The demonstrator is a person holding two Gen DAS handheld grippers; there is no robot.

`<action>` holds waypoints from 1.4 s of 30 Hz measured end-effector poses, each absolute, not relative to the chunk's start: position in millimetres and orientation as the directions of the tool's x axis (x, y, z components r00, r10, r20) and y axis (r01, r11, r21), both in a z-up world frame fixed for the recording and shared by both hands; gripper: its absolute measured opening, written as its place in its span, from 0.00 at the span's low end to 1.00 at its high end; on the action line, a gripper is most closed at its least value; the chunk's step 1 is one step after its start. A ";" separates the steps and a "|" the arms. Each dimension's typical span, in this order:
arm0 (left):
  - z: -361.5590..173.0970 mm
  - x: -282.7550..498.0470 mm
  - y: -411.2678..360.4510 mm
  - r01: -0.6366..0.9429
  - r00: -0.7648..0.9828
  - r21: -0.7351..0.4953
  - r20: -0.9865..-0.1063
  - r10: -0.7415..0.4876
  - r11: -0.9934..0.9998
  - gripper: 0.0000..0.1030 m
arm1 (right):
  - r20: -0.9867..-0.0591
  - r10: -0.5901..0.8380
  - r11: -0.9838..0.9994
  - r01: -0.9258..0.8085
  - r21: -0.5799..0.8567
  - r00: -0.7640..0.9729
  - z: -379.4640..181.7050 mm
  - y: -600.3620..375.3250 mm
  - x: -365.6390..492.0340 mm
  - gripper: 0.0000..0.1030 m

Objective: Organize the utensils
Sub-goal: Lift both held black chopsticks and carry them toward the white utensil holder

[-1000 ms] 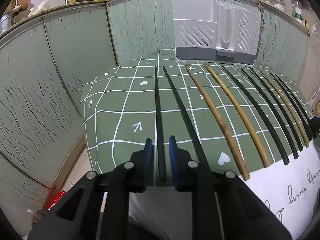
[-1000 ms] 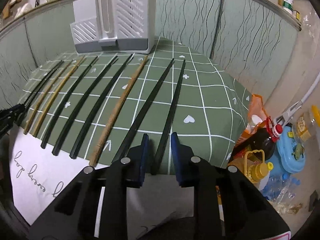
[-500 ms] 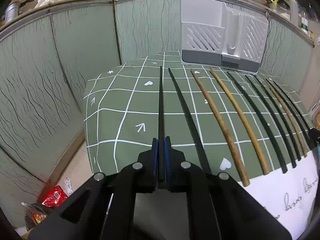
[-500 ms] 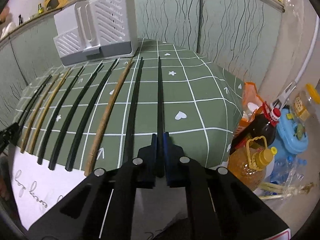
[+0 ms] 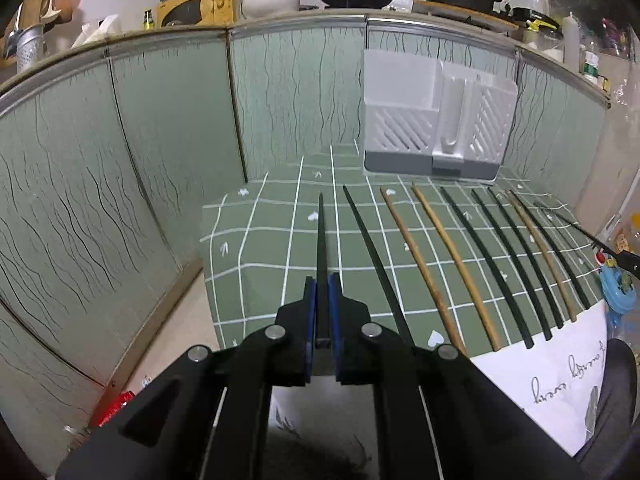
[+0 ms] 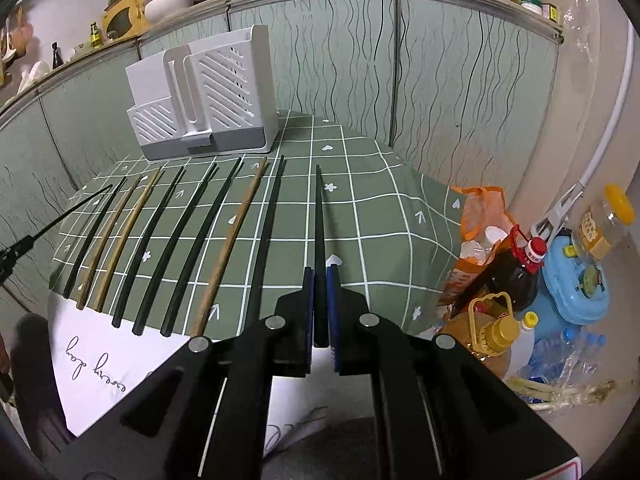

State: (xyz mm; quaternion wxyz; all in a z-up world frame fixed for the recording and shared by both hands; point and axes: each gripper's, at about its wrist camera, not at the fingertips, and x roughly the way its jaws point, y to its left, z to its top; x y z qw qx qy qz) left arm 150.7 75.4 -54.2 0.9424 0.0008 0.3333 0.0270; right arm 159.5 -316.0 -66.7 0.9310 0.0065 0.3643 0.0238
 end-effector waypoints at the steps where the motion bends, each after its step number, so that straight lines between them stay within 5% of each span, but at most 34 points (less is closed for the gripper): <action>1: -50.7 149.4 76.4 -0.045 0.779 0.015 -0.625 0.044 0.999 0.08 | -0.674 0.051 0.999 -0.039 0.032 0.737 -64.6 -316.8 158.1 0.06; 21: 25.4 132.1 77.9 0.019 0.855 0.034 -0.519 0.002 0.999 0.08 | -0.528 0.054 0.998 -0.052 0.019 0.848 13.4 -323.6 132.0 0.06; 42: 41.0 142.8 81.8 0.073 0.861 0.029 -0.506 -0.048 0.997 0.07 | -0.496 0.070 0.996 -0.085 -0.008 0.866 33.4 -320.2 150.4 0.06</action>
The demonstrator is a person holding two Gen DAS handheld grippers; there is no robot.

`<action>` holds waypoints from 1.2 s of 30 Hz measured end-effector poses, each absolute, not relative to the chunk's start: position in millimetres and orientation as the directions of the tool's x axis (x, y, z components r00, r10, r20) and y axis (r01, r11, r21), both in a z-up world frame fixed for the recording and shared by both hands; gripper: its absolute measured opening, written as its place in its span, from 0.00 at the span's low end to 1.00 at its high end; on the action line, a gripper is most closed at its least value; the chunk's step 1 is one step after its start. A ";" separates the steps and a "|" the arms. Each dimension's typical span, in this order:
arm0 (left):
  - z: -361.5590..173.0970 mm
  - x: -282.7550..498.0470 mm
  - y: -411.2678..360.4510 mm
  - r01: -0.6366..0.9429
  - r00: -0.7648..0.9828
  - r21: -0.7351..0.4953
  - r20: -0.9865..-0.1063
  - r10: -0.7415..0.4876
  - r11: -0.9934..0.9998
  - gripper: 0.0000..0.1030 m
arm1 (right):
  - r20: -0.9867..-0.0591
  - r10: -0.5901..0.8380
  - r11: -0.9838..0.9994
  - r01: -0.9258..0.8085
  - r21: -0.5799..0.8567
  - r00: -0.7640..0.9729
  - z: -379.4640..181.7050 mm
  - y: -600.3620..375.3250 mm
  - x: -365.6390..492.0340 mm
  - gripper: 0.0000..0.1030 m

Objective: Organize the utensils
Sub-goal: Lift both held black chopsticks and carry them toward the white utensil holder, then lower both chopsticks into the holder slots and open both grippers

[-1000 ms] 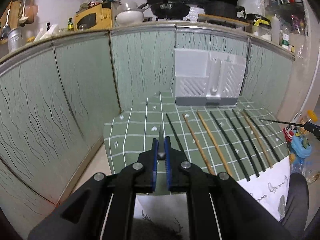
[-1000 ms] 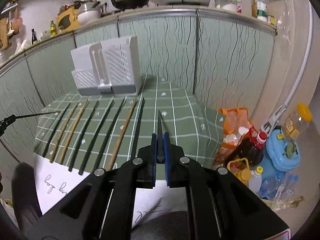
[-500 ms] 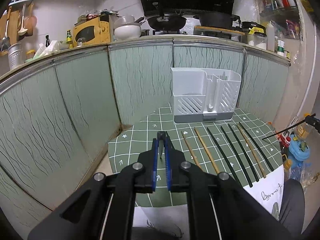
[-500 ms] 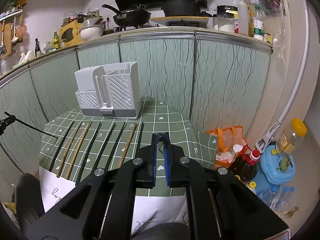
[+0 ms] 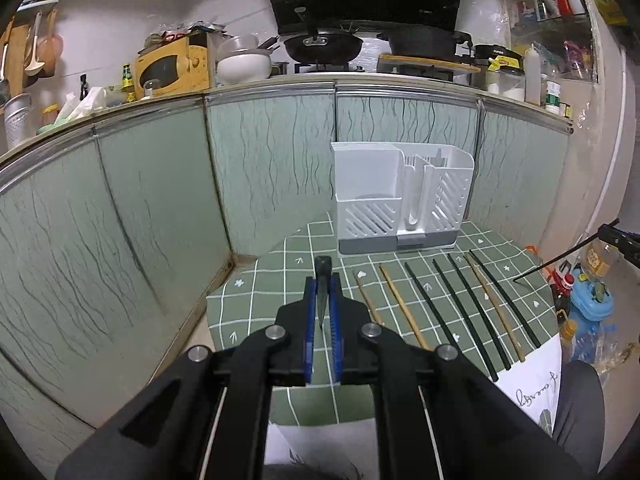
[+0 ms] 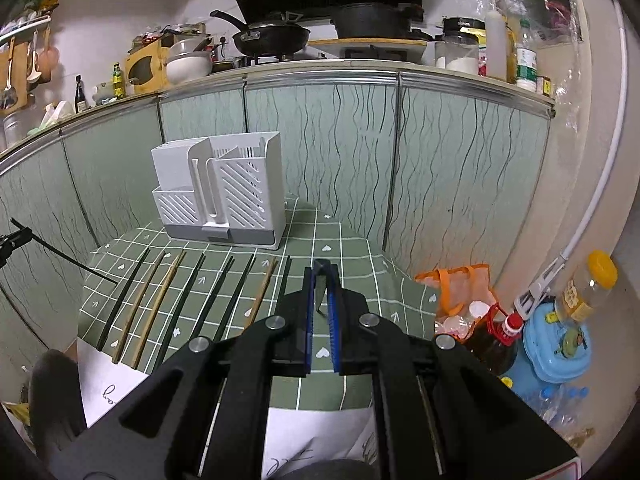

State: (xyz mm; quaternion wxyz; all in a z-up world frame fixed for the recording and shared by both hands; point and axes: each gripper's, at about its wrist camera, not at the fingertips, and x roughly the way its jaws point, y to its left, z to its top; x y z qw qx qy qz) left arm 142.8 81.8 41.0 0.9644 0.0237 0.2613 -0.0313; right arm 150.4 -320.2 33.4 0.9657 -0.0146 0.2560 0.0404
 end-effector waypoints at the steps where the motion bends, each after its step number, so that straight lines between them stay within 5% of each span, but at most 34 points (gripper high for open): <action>1: 42.8 146.0 82.5 0.083 0.862 0.027 -0.504 -0.058 0.996 0.07 | -0.494 0.071 0.996 -0.088 -0.011 0.867 35.7 -318.8 152.0 0.06; 36: 176.2 264.3 -14.8 0.420 0.803 -0.061 -0.440 -0.402 0.906 0.07 | -0.416 0.343 0.933 -0.356 0.049 0.842 187.2 -278.4 233.5 0.06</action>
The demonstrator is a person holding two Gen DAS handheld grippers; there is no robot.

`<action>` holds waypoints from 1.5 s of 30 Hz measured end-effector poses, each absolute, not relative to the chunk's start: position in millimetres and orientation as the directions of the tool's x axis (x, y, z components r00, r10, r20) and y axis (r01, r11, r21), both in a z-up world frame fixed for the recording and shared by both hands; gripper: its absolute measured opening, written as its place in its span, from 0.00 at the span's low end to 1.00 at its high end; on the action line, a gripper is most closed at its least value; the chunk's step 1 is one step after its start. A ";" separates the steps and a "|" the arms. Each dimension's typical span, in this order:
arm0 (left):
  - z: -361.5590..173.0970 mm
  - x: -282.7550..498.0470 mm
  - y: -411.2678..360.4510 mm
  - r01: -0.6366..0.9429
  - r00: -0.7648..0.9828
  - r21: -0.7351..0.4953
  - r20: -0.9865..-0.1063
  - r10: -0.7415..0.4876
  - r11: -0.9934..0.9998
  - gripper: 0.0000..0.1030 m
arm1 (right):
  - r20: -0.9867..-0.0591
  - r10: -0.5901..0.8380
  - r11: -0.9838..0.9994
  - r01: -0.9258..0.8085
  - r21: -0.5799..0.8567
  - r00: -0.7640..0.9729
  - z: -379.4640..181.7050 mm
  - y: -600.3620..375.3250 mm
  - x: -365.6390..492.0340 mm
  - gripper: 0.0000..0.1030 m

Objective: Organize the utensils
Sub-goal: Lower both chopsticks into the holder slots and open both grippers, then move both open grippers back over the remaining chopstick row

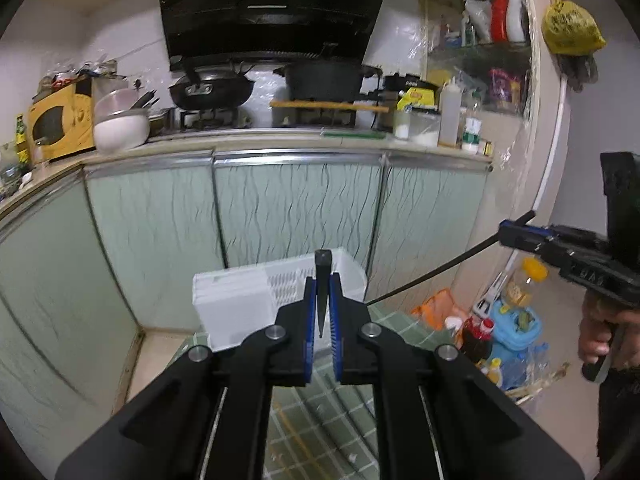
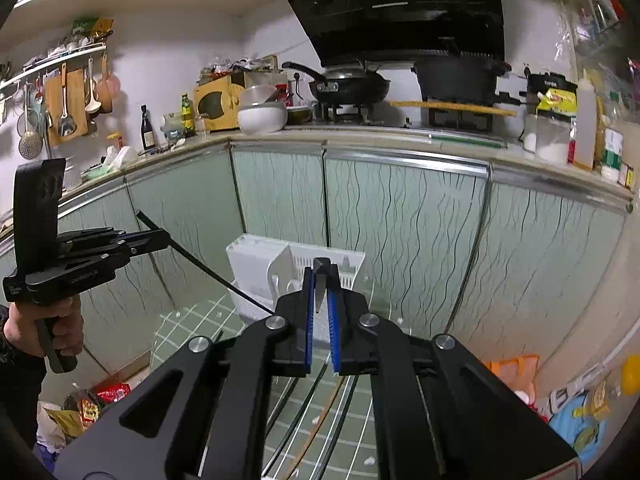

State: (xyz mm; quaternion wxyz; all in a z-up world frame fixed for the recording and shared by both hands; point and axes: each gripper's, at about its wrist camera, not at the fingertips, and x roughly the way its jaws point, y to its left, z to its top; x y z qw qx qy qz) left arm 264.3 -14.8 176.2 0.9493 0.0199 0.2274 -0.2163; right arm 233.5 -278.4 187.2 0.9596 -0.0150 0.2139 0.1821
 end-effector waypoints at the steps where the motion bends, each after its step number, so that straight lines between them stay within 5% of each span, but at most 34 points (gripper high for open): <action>1: 181.3 267.9 -17.1 0.423 0.804 -0.063 -0.435 -0.406 0.904 0.07 | -0.413 0.340 0.935 -0.352 0.048 0.845 192.7 -278.6 240.0 0.06; 11: 201.8 319.9 -46.5 0.453 0.811 -0.019 -0.407 -0.421 0.891 0.07 | -0.432 0.340 0.934 -0.355 0.047 0.835 193.3 -272.8 298.1 0.06; 30: 115.6 379.9 -53.7 0.434 0.784 -0.014 -0.487 -0.386 0.901 0.12 | -0.512 0.305 0.943 -0.331 0.042 0.803 117.2 -261.6 364.6 0.06; 31: 114.7 379.2 -52.7 0.428 0.789 -0.009 -0.484 -0.378 0.904 0.22 | -0.513 0.295 0.946 -0.321 0.040 0.806 115.5 -262.3 363.3 0.13; 32: 115.2 377.7 -50.6 0.416 0.797 -0.005 -0.480 -0.367 0.909 0.63 | -0.511 0.282 0.951 -0.307 0.037 0.812 114.4 -264.6 361.1 0.20; 33: 116.7 374.2 -46.4 0.389 0.815 0.000 -0.466 -0.345 0.921 0.88 | -0.503 0.265 0.957 -0.287 0.036 0.823 114.8 -267.8 357.9 0.46; 34: 119.1 368.0 -40.8 0.369 0.836 -0.003 -0.435 -0.334 0.929 0.96 | -0.491 0.258 0.961 -0.275 0.038 0.832 116.5 -270.5 355.0 0.68; 39: 122.1 351.0 -23.4 0.307 0.855 -0.002 -0.439 -0.276 0.952 0.96 | -0.470 0.231 0.970 -0.239 0.045 0.852 118.8 -282.2 334.3 0.89; 45: 119.4 314.1 -9.7 0.233 0.891 0.055 -0.413 -0.190 0.971 0.96 | -0.448 0.220 0.970 -0.242 0.008 0.867 116.5 -281.6 299.9 0.92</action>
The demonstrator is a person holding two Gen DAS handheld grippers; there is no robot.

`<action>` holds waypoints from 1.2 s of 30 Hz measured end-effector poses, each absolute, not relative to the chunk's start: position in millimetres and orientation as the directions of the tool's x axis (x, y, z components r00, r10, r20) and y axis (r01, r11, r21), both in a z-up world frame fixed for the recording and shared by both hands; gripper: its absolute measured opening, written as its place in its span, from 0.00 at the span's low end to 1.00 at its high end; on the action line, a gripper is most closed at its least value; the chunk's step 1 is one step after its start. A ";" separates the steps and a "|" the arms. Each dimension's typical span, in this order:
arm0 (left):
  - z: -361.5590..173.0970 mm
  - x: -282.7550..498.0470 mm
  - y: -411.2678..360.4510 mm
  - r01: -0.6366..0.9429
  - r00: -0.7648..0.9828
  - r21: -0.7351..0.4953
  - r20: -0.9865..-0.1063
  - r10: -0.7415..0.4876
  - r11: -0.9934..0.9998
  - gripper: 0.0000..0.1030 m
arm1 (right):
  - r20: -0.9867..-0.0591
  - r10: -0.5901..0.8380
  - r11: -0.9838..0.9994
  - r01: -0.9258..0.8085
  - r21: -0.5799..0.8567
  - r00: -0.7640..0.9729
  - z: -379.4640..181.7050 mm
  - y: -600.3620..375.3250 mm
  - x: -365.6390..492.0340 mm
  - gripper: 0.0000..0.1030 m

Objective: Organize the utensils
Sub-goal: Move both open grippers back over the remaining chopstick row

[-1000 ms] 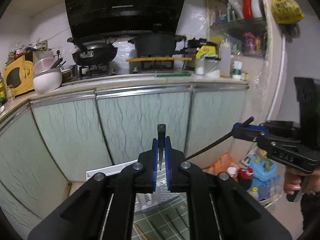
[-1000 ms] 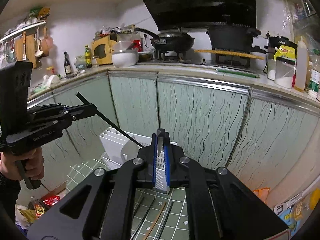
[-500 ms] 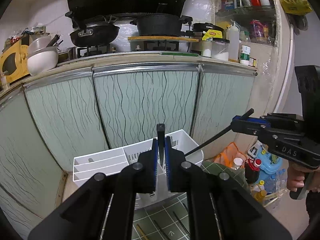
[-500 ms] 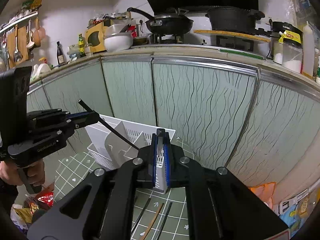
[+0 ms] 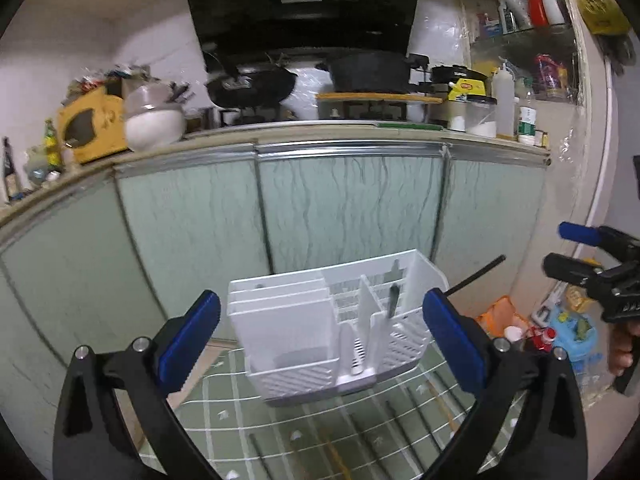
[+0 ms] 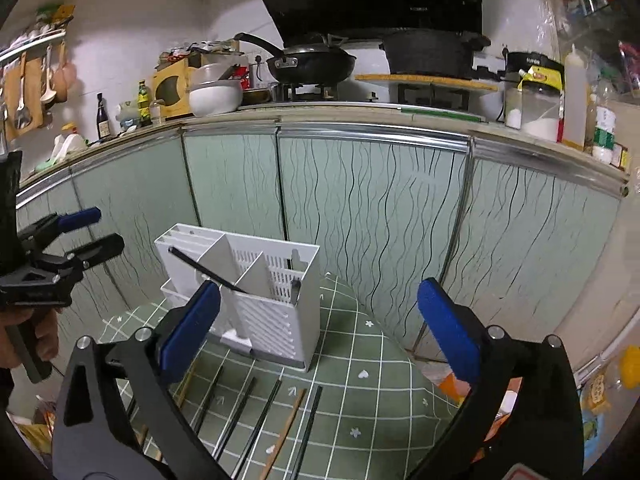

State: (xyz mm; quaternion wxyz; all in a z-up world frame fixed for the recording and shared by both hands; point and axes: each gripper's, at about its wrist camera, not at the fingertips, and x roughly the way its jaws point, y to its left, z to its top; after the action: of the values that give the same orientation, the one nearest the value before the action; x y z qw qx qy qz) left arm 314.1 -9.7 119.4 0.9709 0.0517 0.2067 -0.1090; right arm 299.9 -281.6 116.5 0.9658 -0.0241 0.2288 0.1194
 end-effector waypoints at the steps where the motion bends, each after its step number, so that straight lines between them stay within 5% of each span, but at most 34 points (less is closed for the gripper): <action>1: 118.5 309.0 -8.7 0.218 0.895 0.064 -0.410 -0.173 0.974 0.96 | -0.446 0.223 0.970 -0.245 0.009 0.867 115.2 -281.7 292.7 0.92; 13: 98.7 246.4 3.1 0.193 0.914 0.102 -0.382 -0.141 0.976 0.96 | -0.452 0.207 0.970 -0.241 -0.018 0.867 91.6 -280.3 234.2 0.92; 36: 1.3 207.3 58.8 0.125 0.884 -0.008 -0.452 -0.116 0.992 0.96 | -0.543 0.142 0.974 -0.213 -0.071 0.828 3.6 -283.7 199.5 0.92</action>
State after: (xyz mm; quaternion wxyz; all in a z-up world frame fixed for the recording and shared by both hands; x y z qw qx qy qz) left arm 207.3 58.8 1.3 0.9706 0.0107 0.2322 -0.0621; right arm 199.5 -283.7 3.6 0.9538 -0.0643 0.2782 0.0930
